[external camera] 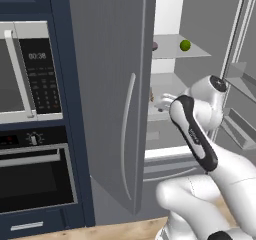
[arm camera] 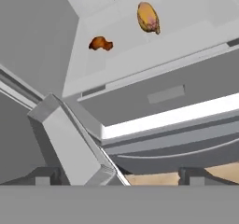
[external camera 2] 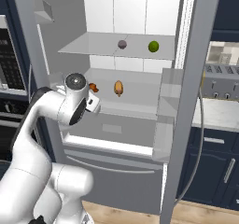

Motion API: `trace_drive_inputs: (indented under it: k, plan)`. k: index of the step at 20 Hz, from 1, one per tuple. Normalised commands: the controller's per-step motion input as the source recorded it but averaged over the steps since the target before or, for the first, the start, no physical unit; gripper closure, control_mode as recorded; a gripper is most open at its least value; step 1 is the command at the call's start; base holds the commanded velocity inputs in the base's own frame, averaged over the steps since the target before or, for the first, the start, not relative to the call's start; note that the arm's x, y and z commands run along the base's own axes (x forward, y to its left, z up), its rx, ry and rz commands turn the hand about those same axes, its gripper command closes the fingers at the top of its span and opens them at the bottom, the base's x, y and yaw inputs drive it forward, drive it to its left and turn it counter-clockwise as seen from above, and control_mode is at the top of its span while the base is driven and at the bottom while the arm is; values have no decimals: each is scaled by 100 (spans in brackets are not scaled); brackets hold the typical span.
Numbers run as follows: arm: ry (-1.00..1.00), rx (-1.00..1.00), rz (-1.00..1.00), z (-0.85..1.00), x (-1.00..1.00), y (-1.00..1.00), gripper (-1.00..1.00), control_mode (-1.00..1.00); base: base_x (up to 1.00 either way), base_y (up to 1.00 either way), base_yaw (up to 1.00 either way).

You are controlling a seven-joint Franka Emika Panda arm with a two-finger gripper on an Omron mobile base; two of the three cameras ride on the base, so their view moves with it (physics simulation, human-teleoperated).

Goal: Gather the eggplant and lime from the fridge and place them on a tray on the dining counter. Then gather the chicken drumsticks from the fridge and place them on the other tray.

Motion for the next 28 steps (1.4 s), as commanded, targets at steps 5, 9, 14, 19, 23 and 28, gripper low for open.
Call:
trace_drive_inputs:
  k: [5, 9, 14, 19, 23, 28]
  plan:
    - [-1, 8, 7, 0, 70, -6, -100, -100, 0, 0, 0]
    - [0, 6, 9, 0, 63, -4, -100, -100, 0, 0, 0]
    - [0, 3, 6, 1, 59, 0, -100, -100, 0, 0, 0]
    - [-2, 0, 6, 4, 45, 2, -100, -100, 0, 0, 0]
    - [-12, 2, 7, 0, 43, 23, -100, -100, 0, 0, 0]
    - [-20, 4, 7, 0, 22, 24, -100, -100, 0, 0, 0]
